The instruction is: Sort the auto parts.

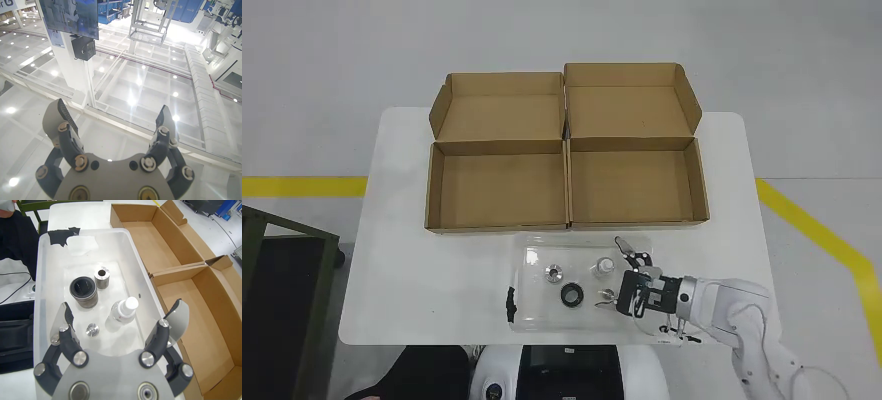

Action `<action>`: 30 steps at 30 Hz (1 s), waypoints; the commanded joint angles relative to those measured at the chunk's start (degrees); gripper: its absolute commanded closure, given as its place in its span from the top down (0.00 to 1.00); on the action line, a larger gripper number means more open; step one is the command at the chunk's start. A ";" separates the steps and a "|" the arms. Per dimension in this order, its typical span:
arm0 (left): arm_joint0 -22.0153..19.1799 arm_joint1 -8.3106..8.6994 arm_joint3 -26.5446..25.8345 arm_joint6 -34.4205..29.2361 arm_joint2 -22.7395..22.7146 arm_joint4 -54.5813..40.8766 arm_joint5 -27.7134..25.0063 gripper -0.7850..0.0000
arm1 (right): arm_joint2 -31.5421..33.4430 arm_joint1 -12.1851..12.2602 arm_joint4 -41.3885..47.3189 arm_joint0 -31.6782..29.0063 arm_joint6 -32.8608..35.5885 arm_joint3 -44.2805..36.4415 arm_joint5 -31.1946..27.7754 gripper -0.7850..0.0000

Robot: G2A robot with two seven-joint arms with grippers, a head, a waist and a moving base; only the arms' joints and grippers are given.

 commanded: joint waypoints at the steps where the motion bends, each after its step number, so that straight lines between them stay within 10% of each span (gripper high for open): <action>1: 0.00 0.00 0.00 0.00 0.00 0.00 0.00 1.00 | -0.36 0.05 0.67 0.34 1.45 0.17 0.34 0.97; 10: 0.00 0.00 0.00 0.00 0.00 0.00 0.00 1.00 | -1.77 0.41 1.18 1.54 6.22 0.47 1.76 0.59; 22: 0.00 0.00 0.00 0.00 0.00 0.00 0.00 1.00 | -3.73 0.79 1.87 3.47 9.31 2.03 3.56 0.38; 25: 0.00 0.00 0.00 0.00 0.00 0.00 0.00 1.00 | -3.81 0.98 2.20 3.48 9.62 1.40 3.21 0.03; 30: 0.00 0.00 0.00 0.00 0.00 0.00 0.00 1.00 | -3.41 1.41 1.46 2.43 10.30 -1.72 3.21 0.00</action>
